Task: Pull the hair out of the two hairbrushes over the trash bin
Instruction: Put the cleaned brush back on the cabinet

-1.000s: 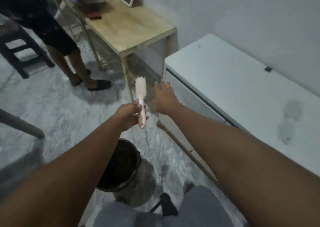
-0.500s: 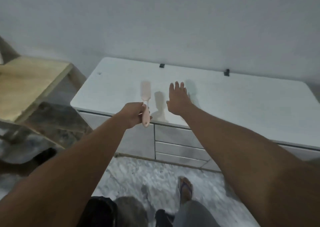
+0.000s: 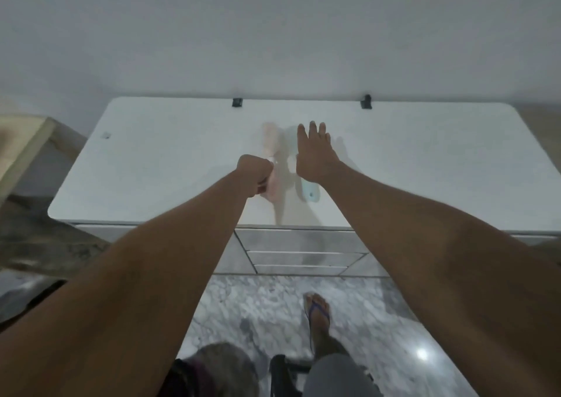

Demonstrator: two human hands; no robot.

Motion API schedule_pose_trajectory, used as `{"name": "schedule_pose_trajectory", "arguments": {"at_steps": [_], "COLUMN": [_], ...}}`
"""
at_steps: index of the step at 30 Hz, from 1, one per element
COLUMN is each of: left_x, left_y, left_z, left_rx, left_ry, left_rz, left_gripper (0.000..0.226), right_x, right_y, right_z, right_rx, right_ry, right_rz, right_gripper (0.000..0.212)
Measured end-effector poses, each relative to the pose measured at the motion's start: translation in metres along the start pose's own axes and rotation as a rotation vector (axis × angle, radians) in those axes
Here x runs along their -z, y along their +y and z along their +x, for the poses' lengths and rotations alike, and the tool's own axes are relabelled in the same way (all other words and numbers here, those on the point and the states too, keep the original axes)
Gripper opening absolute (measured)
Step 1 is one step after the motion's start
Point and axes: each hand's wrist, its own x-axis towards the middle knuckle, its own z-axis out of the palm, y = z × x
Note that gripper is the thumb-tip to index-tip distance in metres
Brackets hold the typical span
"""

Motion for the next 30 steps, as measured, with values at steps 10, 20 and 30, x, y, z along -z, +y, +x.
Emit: {"name": "schedule_pose_trajectory", "arguments": {"at_steps": [10,20,30], "left_x": [-0.018,-0.011,-0.006], "left_y": [0.000,-0.002,-0.008], "left_z": [0.029,0.028,0.030], "left_rx": [-0.220,-0.280,-0.364], "left_ry": [0.086,0.190,0.118], "left_rz": [0.380,0.669,0.673], "left_gripper": [0.023,0.025,0.019], "right_x": [-0.008,-0.011,-0.021], "right_y": [0.012,0.008,0.001], "right_z": [0.014,0.014,0.012], "right_rx": [-0.026,-0.037,-0.022], "right_ry": [-0.021,-0.003,-0.015], "right_rz": [0.022,0.060,0.084], "right_gripper": [0.077,0.072,0.067]}}
